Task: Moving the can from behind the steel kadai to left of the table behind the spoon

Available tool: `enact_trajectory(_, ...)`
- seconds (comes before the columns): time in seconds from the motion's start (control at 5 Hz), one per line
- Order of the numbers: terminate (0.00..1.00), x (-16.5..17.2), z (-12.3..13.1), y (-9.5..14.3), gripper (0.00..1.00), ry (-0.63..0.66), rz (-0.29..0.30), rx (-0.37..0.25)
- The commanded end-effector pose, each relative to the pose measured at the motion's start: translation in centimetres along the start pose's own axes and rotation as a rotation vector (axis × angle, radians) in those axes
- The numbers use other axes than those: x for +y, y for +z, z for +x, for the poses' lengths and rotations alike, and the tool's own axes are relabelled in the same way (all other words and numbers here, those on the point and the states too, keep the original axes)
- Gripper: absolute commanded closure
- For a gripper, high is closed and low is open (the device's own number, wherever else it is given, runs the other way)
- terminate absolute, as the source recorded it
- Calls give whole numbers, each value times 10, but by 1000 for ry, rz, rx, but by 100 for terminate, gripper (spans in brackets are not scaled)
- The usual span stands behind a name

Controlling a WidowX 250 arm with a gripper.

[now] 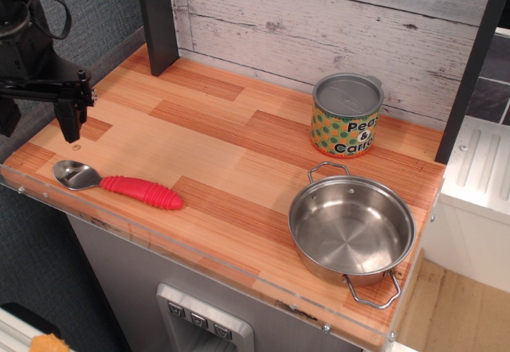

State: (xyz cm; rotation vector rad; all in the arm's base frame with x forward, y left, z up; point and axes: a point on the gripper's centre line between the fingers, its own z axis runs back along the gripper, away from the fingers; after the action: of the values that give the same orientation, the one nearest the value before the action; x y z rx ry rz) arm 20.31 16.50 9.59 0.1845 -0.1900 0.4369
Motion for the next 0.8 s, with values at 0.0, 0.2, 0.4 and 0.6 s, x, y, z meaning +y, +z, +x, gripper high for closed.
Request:
enact_trajectory(0.0, 0, 0, 0, 0, 0, 0, 0, 0)
enact_trajectory(0.2, 0, -29, 8, 6, 0, 7, -54, 16)
enact_trajectory(0.4, 0, -56, 15, 14, 0, 66, -47, 14)
enact_trajectory(0.6, 0, -87, 22, 18, 0, 142, -30, 35)
